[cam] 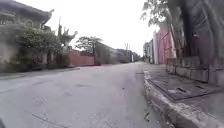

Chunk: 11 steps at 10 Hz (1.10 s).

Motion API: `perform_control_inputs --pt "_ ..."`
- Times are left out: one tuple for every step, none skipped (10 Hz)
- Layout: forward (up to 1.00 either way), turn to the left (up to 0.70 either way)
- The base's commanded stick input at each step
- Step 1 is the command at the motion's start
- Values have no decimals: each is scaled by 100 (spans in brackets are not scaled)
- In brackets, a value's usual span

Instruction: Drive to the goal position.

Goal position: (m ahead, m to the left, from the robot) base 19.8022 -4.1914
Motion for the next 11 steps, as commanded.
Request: perform_control_inputs --pt "100 -40" --pt "100 -40" --pt "100 -9" --pt "100 -2" --pt "100 0" --pt "100 0" --pt "100 0" --pt "100 0" --pt "100 0" --pt "100 0" --pt "100 0"
